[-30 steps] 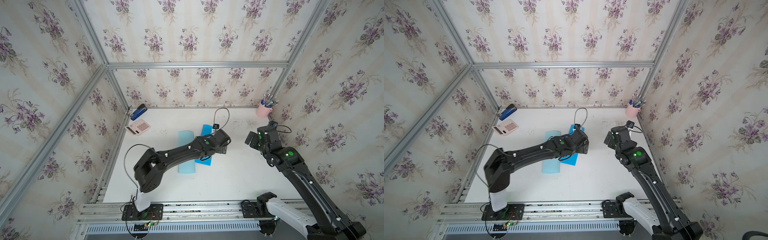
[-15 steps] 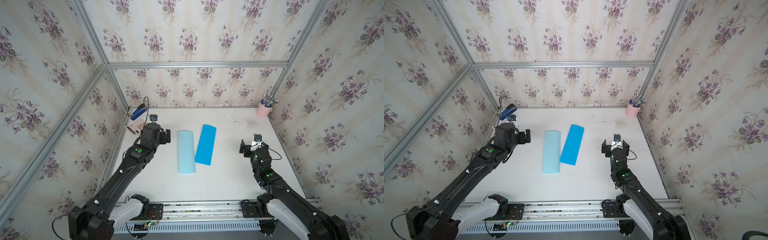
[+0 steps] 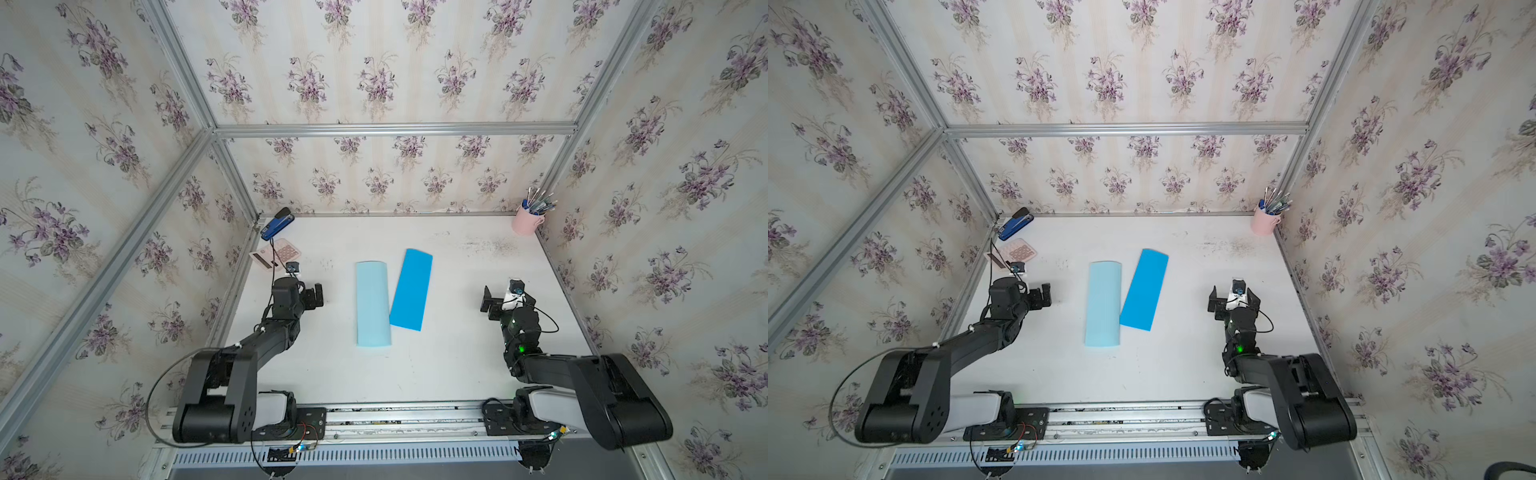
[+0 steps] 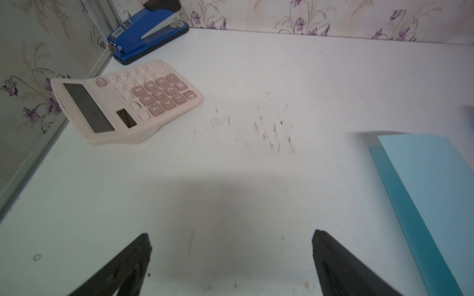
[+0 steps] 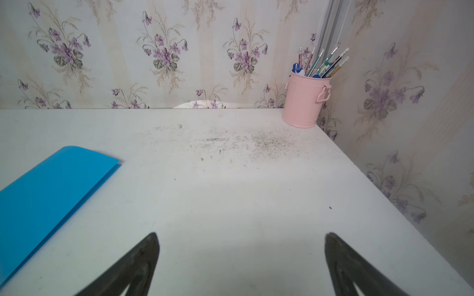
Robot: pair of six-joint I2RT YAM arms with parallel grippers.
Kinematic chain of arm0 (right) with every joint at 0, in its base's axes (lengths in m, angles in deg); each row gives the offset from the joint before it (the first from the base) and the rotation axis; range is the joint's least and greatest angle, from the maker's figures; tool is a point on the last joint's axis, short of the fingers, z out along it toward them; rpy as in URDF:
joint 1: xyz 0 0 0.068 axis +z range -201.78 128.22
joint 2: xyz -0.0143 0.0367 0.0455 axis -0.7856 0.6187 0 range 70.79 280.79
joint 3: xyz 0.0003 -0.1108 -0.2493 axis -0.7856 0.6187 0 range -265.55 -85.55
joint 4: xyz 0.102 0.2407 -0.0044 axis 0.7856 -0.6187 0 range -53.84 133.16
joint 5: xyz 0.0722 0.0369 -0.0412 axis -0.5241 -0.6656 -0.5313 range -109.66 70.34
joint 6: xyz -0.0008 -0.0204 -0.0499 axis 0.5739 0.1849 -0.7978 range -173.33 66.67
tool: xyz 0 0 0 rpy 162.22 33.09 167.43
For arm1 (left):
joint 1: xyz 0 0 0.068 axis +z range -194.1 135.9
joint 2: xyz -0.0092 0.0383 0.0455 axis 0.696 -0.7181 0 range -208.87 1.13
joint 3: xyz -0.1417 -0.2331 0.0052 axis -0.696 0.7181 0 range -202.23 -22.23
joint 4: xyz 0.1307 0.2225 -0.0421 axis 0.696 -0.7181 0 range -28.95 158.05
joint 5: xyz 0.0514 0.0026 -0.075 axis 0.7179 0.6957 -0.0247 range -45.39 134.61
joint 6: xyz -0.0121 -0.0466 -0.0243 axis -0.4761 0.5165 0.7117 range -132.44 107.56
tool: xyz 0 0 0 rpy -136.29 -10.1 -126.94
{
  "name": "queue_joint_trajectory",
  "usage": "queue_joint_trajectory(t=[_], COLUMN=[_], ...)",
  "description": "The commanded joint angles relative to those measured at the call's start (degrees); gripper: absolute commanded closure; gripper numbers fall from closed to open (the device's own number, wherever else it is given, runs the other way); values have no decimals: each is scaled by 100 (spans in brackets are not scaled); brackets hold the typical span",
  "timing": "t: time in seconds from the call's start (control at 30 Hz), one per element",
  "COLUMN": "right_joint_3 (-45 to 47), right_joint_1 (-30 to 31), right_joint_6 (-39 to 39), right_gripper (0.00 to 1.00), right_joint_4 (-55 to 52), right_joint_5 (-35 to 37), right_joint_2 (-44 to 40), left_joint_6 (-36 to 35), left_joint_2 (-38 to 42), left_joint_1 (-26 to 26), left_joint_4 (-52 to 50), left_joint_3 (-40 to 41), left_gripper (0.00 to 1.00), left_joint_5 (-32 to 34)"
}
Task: Fold the rectangular paper in half along the long edge
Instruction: Reset both arms
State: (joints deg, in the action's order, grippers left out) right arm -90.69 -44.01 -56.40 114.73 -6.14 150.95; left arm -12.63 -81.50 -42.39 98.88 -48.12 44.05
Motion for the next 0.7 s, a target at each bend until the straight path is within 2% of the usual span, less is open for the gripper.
queue_joint_trajectory(t=[0.0,0.03,0.07,0.1,0.13,0.17,0.23,0.3,0.33,0.67], right_joint_3=[-43,6,-20,-246,-503,-593,-794,-689,-729,-702], right_joint_1=[-38,-52,-54,-83,-184,-277,-397,-399,-399,-400], right_joint_6=[12,-89,-53,11,28,72,318,286,277,239], right_gripper=[0,0,0,0,0,0,0,0,0,0], right_joint_4=[1619,2226,1960,1005,631,749,9,455,160,303], right_joint_5=[-318,-357,-373,-491,-804,-961,-815,-803,-885,-917], right_joint_2=[818,1129,1005,718,782,925,768,869,773,823], left_joint_6=[-169,-193,-232,-281,-364,-379,-386,-386,-386,-377], left_joint_2=[-250,-298,-333,-266,-335,-341,-331,-312,-308,-372], left_joint_1=[22,32,43,66,66,53,56,55,57,35], left_joint_4=[749,942,1064,741,839,799,849,785,780,779], left_joint_3=[11,16,69,-18,-40,-62,-35,-60,-52,-86], left_gripper=[0,0,0,0,0,0,0,0,0,0], left_joint_5=[-477,-526,-628,-815,-998,-1038,-1043,-1034,-1034,-964])
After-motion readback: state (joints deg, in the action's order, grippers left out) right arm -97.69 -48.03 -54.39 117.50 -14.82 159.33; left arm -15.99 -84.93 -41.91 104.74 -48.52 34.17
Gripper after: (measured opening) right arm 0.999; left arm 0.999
